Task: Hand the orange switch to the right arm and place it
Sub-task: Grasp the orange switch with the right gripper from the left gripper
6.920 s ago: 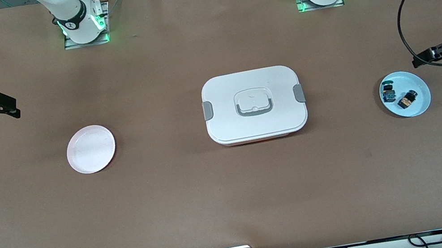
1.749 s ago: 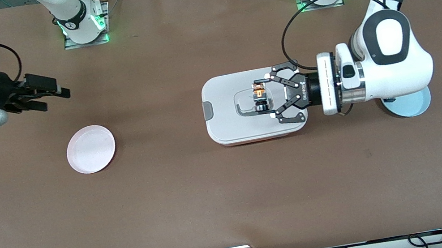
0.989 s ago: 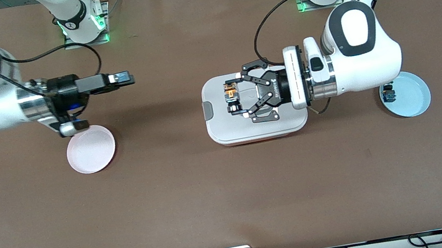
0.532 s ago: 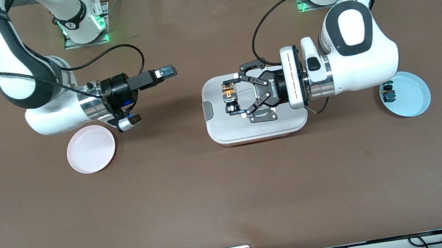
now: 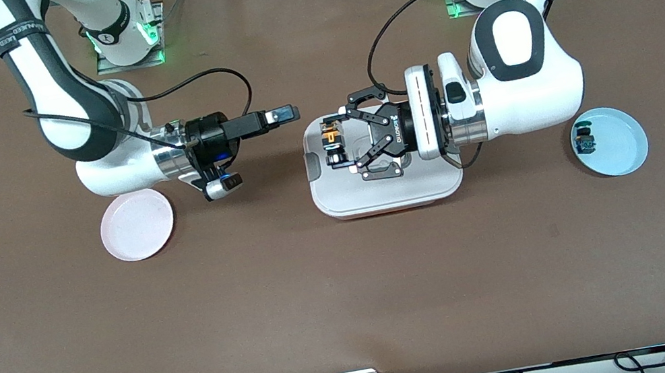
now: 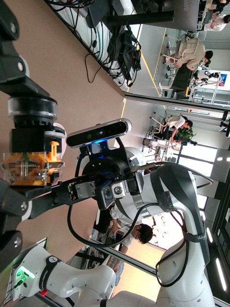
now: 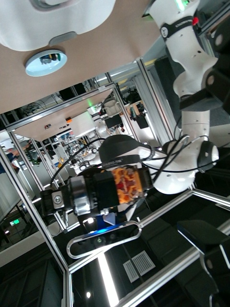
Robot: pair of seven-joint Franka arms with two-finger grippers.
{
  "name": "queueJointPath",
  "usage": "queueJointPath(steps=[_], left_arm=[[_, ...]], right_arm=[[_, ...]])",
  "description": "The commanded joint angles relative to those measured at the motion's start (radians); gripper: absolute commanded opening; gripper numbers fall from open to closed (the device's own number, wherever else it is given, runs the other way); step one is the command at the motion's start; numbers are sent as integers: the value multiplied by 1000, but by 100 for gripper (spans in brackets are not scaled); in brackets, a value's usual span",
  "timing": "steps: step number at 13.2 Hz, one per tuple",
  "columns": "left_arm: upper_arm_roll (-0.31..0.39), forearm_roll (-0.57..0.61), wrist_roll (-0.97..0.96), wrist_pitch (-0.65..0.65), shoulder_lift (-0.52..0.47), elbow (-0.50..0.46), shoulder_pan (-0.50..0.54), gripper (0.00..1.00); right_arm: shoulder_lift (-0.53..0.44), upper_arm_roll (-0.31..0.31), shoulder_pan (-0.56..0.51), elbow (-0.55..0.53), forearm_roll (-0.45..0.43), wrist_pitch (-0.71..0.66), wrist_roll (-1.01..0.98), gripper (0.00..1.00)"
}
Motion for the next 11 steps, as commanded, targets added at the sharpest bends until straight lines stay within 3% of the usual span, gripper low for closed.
queueJointPath(steps=[1,6,11], left_arm=[[1,-33,19,5,5,14,-10,26],[-15,-89,18,6,1,6,-28,26],[-45,-142,16,63,1,-13,-36,26]], right_arm=[[31,-5,20,70,36,58,-14,100],[53,-5,39,99,99,93,-46,100],[54,-3,51,95,100,93,-108,97]])
